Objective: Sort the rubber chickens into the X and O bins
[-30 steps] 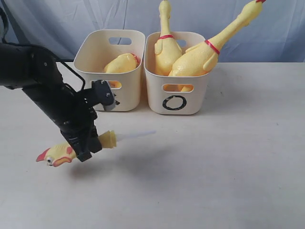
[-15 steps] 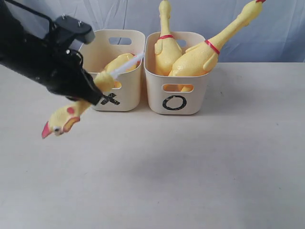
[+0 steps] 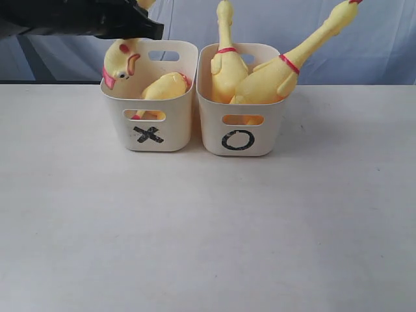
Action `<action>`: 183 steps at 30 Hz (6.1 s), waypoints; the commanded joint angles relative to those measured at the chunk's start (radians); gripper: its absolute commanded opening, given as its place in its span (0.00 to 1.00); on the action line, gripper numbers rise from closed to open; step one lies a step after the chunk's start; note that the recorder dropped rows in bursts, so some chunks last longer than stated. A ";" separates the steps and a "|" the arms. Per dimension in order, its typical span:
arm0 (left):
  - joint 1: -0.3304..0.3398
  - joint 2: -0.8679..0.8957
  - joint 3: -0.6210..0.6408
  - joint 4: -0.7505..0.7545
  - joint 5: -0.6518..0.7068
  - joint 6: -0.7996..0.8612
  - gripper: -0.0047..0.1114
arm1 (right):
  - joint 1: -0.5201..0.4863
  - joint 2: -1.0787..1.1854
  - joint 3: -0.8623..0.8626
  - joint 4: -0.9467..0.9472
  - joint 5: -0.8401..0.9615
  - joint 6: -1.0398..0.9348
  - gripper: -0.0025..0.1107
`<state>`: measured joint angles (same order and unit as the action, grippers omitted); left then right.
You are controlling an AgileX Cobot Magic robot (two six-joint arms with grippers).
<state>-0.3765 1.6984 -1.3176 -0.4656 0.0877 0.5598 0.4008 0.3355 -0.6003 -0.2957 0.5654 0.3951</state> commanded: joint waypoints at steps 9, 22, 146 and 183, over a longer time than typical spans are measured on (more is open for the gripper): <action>0.006 0.241 -0.195 0.037 -0.088 0.001 0.04 | -0.004 -0.004 0.007 0.016 0.002 -0.005 0.02; 0.065 0.338 -0.247 0.038 -0.043 -0.002 0.04 | -0.004 -0.004 0.007 0.032 0.002 -0.005 0.02; 0.335 -1.493 0.498 0.236 0.668 -0.134 0.16 | -0.260 -0.336 0.007 0.038 0.030 -0.005 0.02; 0.396 -1.698 0.603 0.280 0.566 -0.134 0.16 | -0.260 -0.336 0.022 0.244 -0.037 -0.005 0.02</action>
<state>0.0182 0.0045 -0.7661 -0.1860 0.7306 0.4269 0.1457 0.0033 -0.5944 -0.0678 0.5870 0.3951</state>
